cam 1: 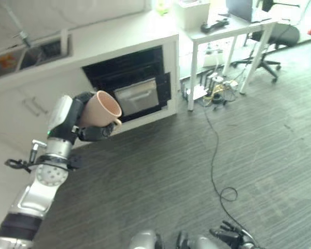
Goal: Place the dishes in the dishwasher.
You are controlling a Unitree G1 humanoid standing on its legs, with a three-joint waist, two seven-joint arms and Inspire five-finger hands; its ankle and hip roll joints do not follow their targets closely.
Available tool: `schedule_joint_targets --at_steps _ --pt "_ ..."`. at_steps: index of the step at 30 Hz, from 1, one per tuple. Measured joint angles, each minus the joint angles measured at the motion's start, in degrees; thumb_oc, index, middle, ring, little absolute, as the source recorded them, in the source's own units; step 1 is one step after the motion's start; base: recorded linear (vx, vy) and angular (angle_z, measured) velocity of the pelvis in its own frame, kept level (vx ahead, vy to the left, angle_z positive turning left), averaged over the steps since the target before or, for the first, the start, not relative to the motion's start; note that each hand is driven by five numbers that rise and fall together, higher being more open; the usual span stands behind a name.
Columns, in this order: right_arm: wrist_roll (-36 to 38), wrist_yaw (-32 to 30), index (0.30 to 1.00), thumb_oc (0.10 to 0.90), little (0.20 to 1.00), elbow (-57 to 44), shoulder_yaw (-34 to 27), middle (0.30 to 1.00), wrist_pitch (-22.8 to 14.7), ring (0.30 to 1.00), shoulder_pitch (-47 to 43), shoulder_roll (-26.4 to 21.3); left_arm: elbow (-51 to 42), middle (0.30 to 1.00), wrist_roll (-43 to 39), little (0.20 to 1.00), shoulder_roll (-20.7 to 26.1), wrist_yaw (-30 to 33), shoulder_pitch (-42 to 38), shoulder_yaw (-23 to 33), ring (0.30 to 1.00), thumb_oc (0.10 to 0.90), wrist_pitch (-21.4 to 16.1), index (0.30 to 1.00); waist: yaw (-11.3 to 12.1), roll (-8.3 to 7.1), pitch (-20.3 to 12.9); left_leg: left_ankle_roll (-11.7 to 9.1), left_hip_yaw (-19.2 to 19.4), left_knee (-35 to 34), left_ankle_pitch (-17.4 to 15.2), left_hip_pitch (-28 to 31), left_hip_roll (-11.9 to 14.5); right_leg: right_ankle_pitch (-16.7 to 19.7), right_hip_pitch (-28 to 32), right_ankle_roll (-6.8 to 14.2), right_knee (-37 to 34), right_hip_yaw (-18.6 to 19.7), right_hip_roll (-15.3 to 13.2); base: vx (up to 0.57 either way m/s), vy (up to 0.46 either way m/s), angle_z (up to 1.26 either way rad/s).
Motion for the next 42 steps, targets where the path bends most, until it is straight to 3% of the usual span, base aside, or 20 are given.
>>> schedule_joint_targets --at_steps 2,5,7,8,10,11,13,14,16,17,18,19,20,21,23,25,28,31,38,42 --pt "0.0 -0.13 0.9 0.8 0.9 0.03 1.68 0.9 -0.09 0.9 -0.66 -0.58 -3.75 0.3 2.03 0.3 -3.1 0.94 0.61 -0.16 0.3 0.4 -0.53 0.3 1.44 2.08 0.87 -1.0 -4.88 -2.99 5.95 -6.4 1.57 -0.71 3.22 1.82 -0.58 2.34 0.7 0.51 0.062 -0.66" --pt "-0.01 -0.25 0.9 0.8 0.9 -0.33 2.6 0.9 -0.78 0.9 0.21 -0.08 -5.43 0.3 5.02 0.3 -6.68 1.0 4.33 -0.14 0.3 0.4 -1.99 0.3 2.48 2.71 0.98 -1.34 -3.1 4.55 7.06 -14.35 5.33 -2.95 9.99 4.23 -3.64 2.38 -0.71 0.52 0.09 -0.49" --pt "-0.12 -0.27 0.9 0.8 0.9 -0.74 2.42 0.9 -1.67 0.9 3.34 -1.29 -5.51 0.3 6.49 0.3 -6.79 0.69 7.77 -0.01 0.3 0.4 -1.72 0.3 3.94 3.7 0.19 -1.2 -0.13 4.54 -0.41 -9.01 6.36 -5.84 17.06 9.85 -5.08 2.94 -3.35 0.6 0.125 -0.8" --pt "-0.53 -1.27 0.9 0.8 0.9 -0.49 2.32 0.9 -0.94 0.9 2.7 -1.17 -5.3 0.3 6.52 0.3 -6.99 0.75 9.49 3.19 0.3 0.4 -1.62 0.3 4.3 1.47 -1.33 -1.24 0.56 8.34 2.17 -8.1 3.31 -7.53 18.78 12.34 -3.68 3.61 -7.97 0.61 0.082 -0.91" --pt "-0.64 -1.14 0.9 0.8 0.9 -0.86 2.17 0.9 -0.94 0.9 1.66 -1.19 -4.88 0.3 6.54 0.3 -6.74 0.54 9.19 4.38 0.3 0.4 -1.5 0.3 5.24 0.87 -1.42 -1.14 1.34 9.1 2.24 -7.72 2.25 -6.11 18.45 14.32 -1.63 3.5 -8.92 0.39 0.092 -0.41" --pt "-0.6 -1.02 0.9 0.8 0.9 -0.95 1.74 0.9 -0.98 0.9 0.37 -0.04 -4.21 0.3 6.56 0.3 -5.79 0.48 6.94 5.8 0.3 0.4 -1.63 0.3 5.78 -2.08 -1.98 0.85 4.66 8.25 1.91 -5.2 0.76 -3.31 16.95 17.74 5.12 2.34 -9.15 0.26 0.106 0.06" --pt "-0.47 -1.64 0.9 0.8 0.9 -1.19 1.24 0.9 -1.86 0.9 -0.17 1.22 -3.99 0.3 6.51 0.3 -3.01 0.34 5.61 5.99 0.3 0.4 -1.83 0.3 6.84 -3.21 -1.94 5.58 5.12 8.34 1.6 -2.18 -0.48 -0.6 11.45 23.13 21.76 5.92 -10.8 0.26 0.071 0.08" --pt "-0.5 -1.85 0.9 0.8 0.9 -1.04 0.95 0.9 -2.12 0.9 -0.56 1.91 -3.19 0.3 6.01 0.3 0.1 -0.22 5.48 5.97 0.3 0.4 -2.12 0.3 6.92 -4.0 -2.23 8.57 4.6 8.34 -0.27 -0.81 -2.13 3.76 5.5 23.39 33.01 8.33 -9.47 0.22 0.016 -0.01" --pt "-0.44 -2.06 0.9 0.8 0.9 -1.35 -1.02 0.9 -2.61 0.9 -1.35 2.85 -0.36 0.3 5.97 0.3 5.16 -0.49 5.23 5.77 0.3 0.4 -2.73 0.3 6.58 -2.67 -2.2 9.36 4.28 7.9 -0.09 0.49 -2.96 2.58 -5.17 20.94 41.98 7.65 -8.13 0.15 -0.072 -0.08" --pt "-0.4 -2.5 0.9 0.8 0.9 -1.33 -1.12 0.9 -2.89 0.9 -1.33 2.84 0.59 0.3 5.93 0.3 5.16 -0.48 5.17 5.77 0.3 0.4 -3.04 0.3 5.77 -1.21 -2.3 9.96 4.07 6.84 -0.5 1.41 -2.84 1.14 -7.9 19.32 38.91 5.46 -7.93 0.14 -0.127 0.16" --pt "-1.08 -2.55 0.9 0.8 0.9 -3.42 -1.25 0.9 -2.48 0.9 -0.27 2.59 1.04 0.3 5.94 0.3 4.93 -0.42 5.15 5.58 0.3 0.4 -3.63 0.3 4.85 0.82 -2.48 8.5 3.87 2.57 0.33 3.53 -2.91 -0.72 -11.13 15.72 29.05 2.36 -8.01 0.11 -0.139 0.43" --pt "-1.22 -2.52 0.9 0.8 0.9 -4.46 -0.73 0.9 -2.49 0.9 0.85 2.98 0.88 0.3 5.97 0.3 4.76 -0.36 4.9 5.28 0.3 0.4 -4.15 0.3 3.71 0.77 -2.34 2.89 4.41 0.26 -1.56 5.06 -3.55 0.85 -12.37 13.57 16.37 0.46 -8.99 0.14 -0.158 0.75" --pt "-1.23 -2.55 0.9 0.8 0.9 -4.67 -0.71 0.9 -3.3 0.9 1.35 3.95 0.6 0.3 6.01 0.3 6.32 -0.12 3.66 5.05 0.3 0.4 -4.93 0.3 2.86 -0.98 -1.85 8.62 1.39 9.17 -2.92 1.89 -3.71 3.21 -13.18 15.81 8.85 2.91 -11.95 0.17 -0.177 0.7" --pt "-1.2 -2.51 0.9 0.8 0.9 -5.49 -0.87 0.9 -4.29 0.9 1.71 3.19 0.18 0.3 6.05 0.3 6.49 0.2 2.78 4.89 0.3 0.4 -5.2 0.3 2.53 -0.25 -1.54 13.66 -1.61 11.62 -5.08 2.62 -3.15 5.23 -13.45 18.74 5.4 4.77 -12.59 0.2 -0.214 0.22" --pt "-1.24 -2.72 0.9 0.8 0.9 -4.72 -0.79 0.9 -3.24 0.9 1.1 3.28 0.07 0.3 6.12 0.3 4.7 1.92 3.09 3.09 0.3 0.4 -4.46 0.3 3.74 -1.6 -2.17 12.24 0.01 12.04 -6.8 4.88 -4.28 9.13 -13.94 16.4 -0.31 8.23 -14.02 0.22 -0.267 -0.1" --pt "-1.26 -2.53 0.9 0.8 0.9 -4.35 -1.43 0.9 -3.32 0.9 1.33 3.2 -0.37 0.3 6.15 0.3 4.2 2.52 2.07 1.02 0.3 0.4 -4.16 0.3 1.99 -2.42 -2.32 12.85 -2.69 12.19 -7.15 4.66 -6.28 12.84 -14.27 18.11 -1.64 11.45 -14.11 0.27 -0.306 0.69" --pt "-1.17 -3.11 0.9 0.8 0.9 -2.68 -1.94 0.9 -2.46 0.9 1.25 3.94 -0.58 0.3 9.6 0.3 4.13 3.01 2.06 -2.79 0.3 0.4 -2.3 0.3 0.87 -0.89 -1.87 13.31 -7.35 10.58 -7.39 7.76 -7.95 12.33 -10.14 17.39 -0.61 15.56 -12.07 0.3 -0.406 0.76" --pt "-1.18 -3.22 0.9 0.8 0.9 -2.25 -1.95 0.9 -0.98 0.9 0.81 3.72 -5.6 0.3 11.47 0.3 7.1 3.17 1.77 -2.02 0.3 0.4 2.55 0.3 3.54 -1.33 -2.16 12.21 -8.57 4.72 -6.17 12.61 -7.63 9.63 -7.93 15.48 0.01 8.39 -9.76 0.22 -0.377 0.27" --pt "-1.32 -3.61 0.9 0.8 0.9 1.72 -2.6 0.9 -1.22 0.9 -0.92 1.31 -9.99 0.3 11.46 0.3 7.55 3.51 1.87 3.63 0.3 0.4 4.55 0.3 3.87 -1.82 -2.47 4.4 -6.64 2.42 -1.64 13.82 -4.33 7.84 -5.81 10.93 -0.24 5.27 -7.74 0.06 -0.185 0.09" --pt "-2.58 -2.53 0.9 0.8 0.9 1.87 -3.27 0.9 -1.25 0.9 -0.57 -0.84 -9.95 0.3 10.96 0.3 8.71 3.74 1.99 3.72 0.3 0.4 4.39 0.3 3.47 -1.72 -2.47 2.35 -5.75 1.31 -0.22 13.78 -2.9 6.69 -5.88 9.53 0.17 4.2 -6.6 0.07 -0.128 0.1"
